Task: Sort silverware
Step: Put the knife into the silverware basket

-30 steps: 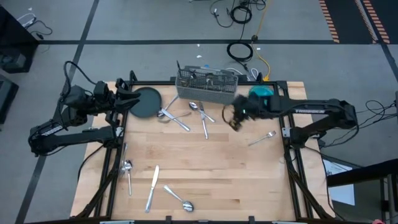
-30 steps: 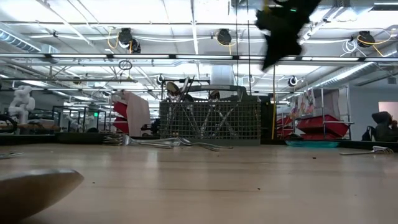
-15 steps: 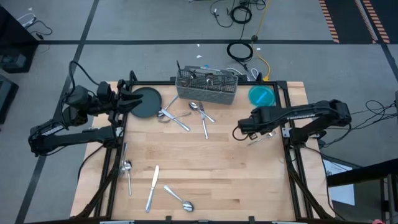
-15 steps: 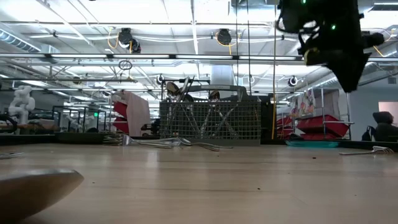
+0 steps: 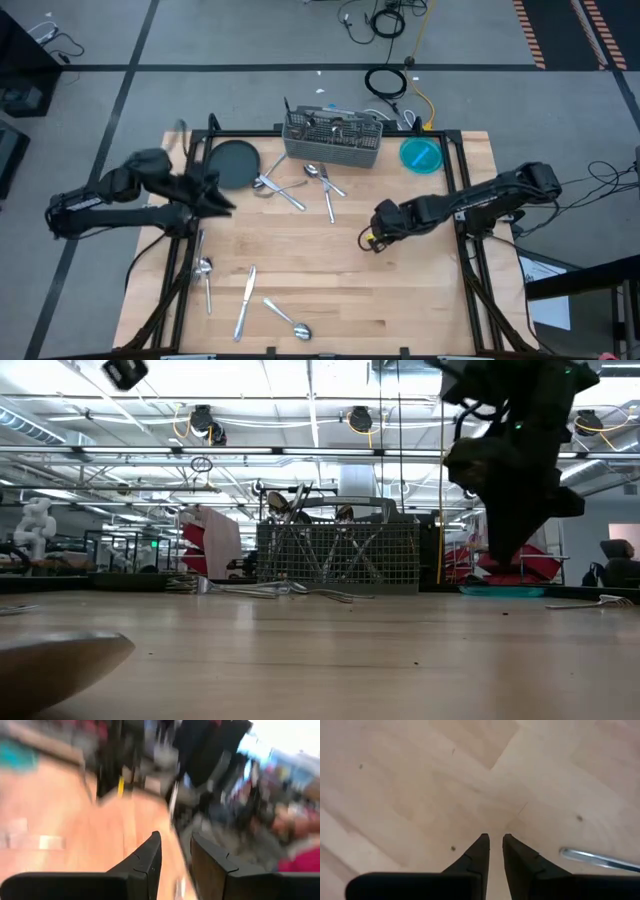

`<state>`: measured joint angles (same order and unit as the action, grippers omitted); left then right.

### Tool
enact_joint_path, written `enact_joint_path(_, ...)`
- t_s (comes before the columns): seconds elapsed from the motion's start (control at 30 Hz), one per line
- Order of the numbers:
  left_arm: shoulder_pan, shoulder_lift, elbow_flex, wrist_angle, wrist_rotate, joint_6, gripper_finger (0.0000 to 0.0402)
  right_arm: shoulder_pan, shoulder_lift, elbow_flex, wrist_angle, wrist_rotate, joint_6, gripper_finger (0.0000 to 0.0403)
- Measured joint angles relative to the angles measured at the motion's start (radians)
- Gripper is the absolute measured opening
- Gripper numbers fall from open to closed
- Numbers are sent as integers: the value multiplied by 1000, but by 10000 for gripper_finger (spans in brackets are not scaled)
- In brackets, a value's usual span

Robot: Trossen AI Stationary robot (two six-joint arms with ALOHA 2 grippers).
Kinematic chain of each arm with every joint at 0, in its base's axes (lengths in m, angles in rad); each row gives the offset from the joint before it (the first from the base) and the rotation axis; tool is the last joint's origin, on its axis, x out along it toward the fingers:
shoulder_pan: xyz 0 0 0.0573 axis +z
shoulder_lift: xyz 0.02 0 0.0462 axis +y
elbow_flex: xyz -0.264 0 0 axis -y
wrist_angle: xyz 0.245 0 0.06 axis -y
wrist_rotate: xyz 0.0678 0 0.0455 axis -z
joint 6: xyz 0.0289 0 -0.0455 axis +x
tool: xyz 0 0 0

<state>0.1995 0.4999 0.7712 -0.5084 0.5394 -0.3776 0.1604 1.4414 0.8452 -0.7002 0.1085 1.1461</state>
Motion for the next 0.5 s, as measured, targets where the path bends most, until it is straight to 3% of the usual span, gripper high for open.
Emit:
enact_joint_path(0.13, -144, 45, 0, -46, -114, 40, 108, 52, 1, 0, -14, -2, -6, 36)
enact_joint_path(0.33, -339, 277, 1, 188, -295, 97, 108, 104, 1, 0, -16, -5, -11, 34)
enact_joint_path(0.5, -513, 480, -1, 42, -351, 88, 108, 144, 1, 0, -16, -8, -14, 34)
